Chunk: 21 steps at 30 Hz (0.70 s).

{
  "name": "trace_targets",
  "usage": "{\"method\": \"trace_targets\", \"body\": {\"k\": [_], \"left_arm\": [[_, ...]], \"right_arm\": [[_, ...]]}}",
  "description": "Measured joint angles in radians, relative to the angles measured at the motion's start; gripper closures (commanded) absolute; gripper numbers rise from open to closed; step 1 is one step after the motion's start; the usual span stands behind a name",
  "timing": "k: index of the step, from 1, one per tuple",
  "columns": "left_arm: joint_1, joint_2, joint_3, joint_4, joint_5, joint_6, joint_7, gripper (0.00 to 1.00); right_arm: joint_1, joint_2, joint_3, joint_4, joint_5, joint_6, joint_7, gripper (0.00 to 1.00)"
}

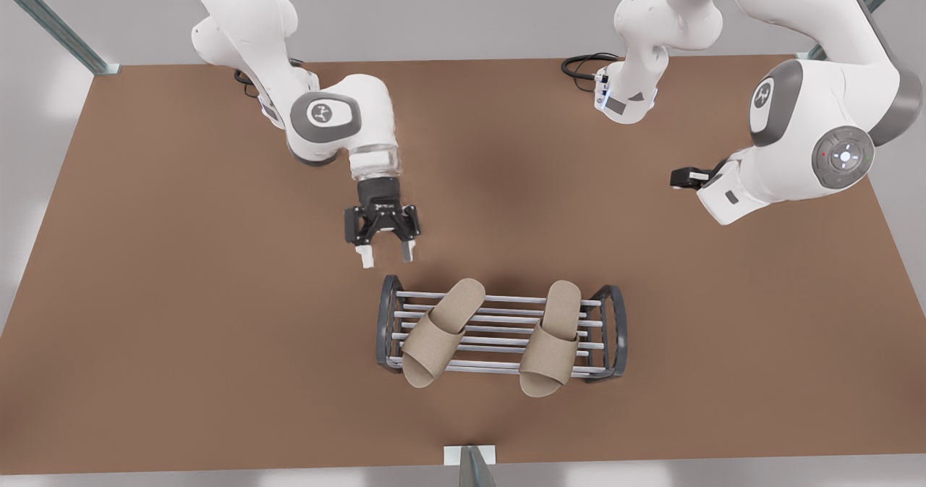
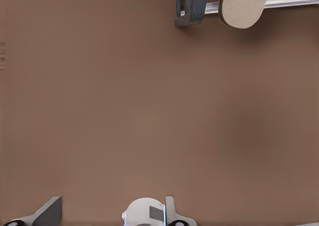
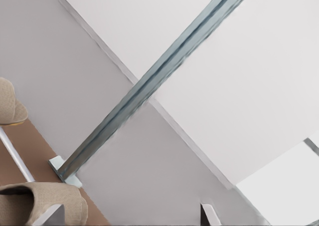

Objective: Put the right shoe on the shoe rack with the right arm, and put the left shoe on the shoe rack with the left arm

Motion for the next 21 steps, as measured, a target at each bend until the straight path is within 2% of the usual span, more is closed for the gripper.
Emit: {"method": "trace_targets", "body": {"k": [2,3,5,7,9,10,11,12,13,15,17,21], "left_arm": [[0.0,0.001,0.0,0.0,0.0,0.0,0.0,0.0],[0.0,0.003,0.0,0.0,0.0,0.0,0.0,0.0],[0.0,0.009,0.0,0.009,0.001,0.001,0.0,0.0],[0.001,0.013,0.0,0.014,0.008,0.002,0.0,0.0],[0.001,0.015,0.0,0.016,0.028,0.003,0.0,0.0],[0.002,0.02,0.0,0.023,0.034,0.004,0.0,0.0],[0.002,0.033,0.0,0.047,0.039,0.007,-0.002,0.0],[0.002,0.04,0.0,0.067,0.042,0.016,-0.007,0.0],[0.002,0.046,0.001,0.08,0.044,0.035,-0.011,0.0],[0.004,0.074,0.001,0.091,0.045,0.079,-0.019,0.0],[0.004,0.083,0.001,0.094,0.045,0.113,-0.027,0.0],[0.005,0.103,0.001,0.096,0.046,0.156,-0.039,0.0]], "right_arm": [[-0.054,-0.039,-0.061,0.099,0.582,-0.184,-0.136,0.0],[-0.122,-0.044,-0.09,0.122,0.791,-0.276,-0.2,0.0],[-0.319,-0.061,-0.126,0.092,1.086,-0.451,-0.317,0.0],[-0.523,-0.067,-0.147,0.056,1.259,-0.583,-0.417,0.0],[-0.668,-0.04,-0.153,0.069,1.359,-0.675,-0.505,0.0],[-0.683,-0.026,-0.152,0.08,1.391,-0.711,-0.545,0.0],[-0.652,-0.017,-0.148,0.088,1.415,-0.742,-0.584,0.0],[-0.617,-0.011,-0.108,0.093,1.434,-0.767,-0.62,0.0],[-0.599,-0.008,-0.03,0.096,1.447,-0.789,-0.654,0.0],[-0.51,0.006,0.037,0.109,1.462,-0.822,-0.717,0.0],[-0.496,0.053,0.054,0.159,1.473,-0.849,-0.773,0.0],[-0.566,0.045,0.056,0.24,1.467,-0.896,-0.867,0.0]]}}
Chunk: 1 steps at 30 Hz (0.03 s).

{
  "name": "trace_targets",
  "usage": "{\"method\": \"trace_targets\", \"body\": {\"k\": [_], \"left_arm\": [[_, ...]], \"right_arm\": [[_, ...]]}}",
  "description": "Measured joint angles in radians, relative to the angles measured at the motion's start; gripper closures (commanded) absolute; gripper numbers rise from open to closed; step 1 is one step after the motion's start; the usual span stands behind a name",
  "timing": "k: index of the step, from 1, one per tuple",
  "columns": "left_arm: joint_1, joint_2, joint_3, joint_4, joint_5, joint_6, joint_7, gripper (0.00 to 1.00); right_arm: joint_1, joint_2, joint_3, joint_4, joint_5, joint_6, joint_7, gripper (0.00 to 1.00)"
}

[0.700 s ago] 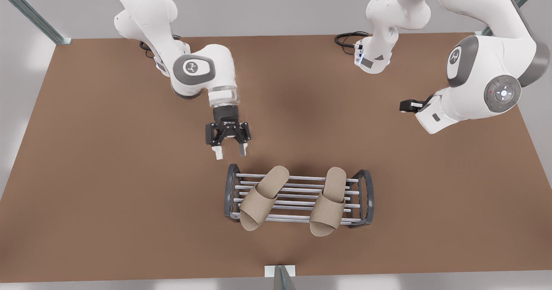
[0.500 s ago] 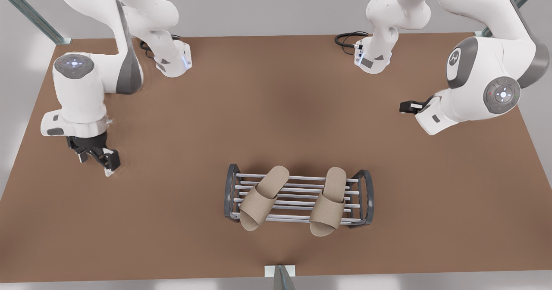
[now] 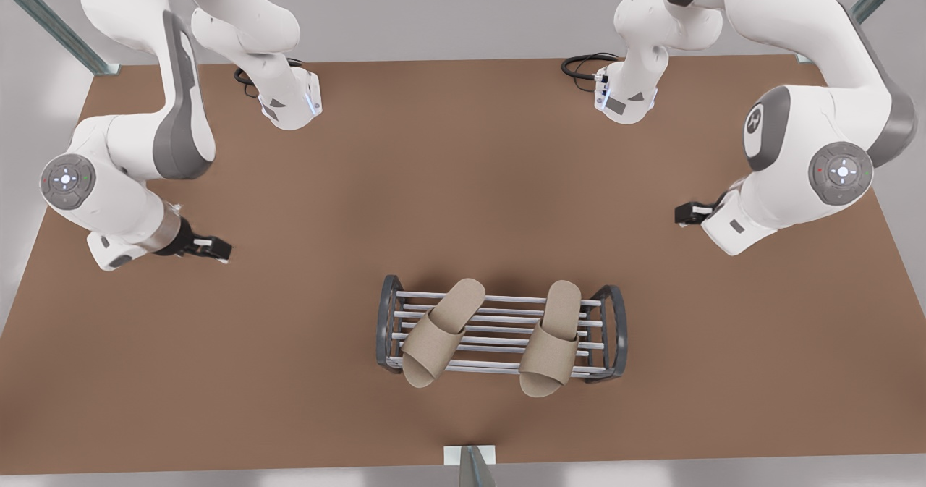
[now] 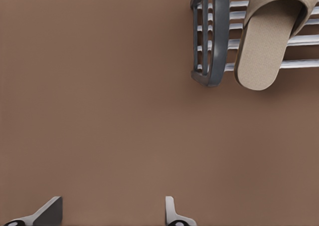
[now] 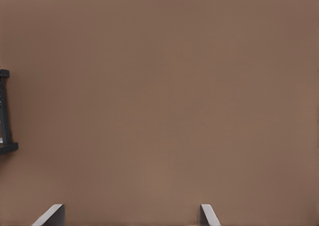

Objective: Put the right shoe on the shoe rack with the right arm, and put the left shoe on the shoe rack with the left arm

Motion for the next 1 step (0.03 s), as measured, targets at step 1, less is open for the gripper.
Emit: {"method": "trace_targets", "body": {"k": [1], "left_arm": [[0.0,0.005,0.0,0.0,0.0,0.007,-0.003,0.0]], "right_arm": [[-0.006,0.002,-0.002,0.066,-0.01,-0.025,-0.02,0.0]]}}
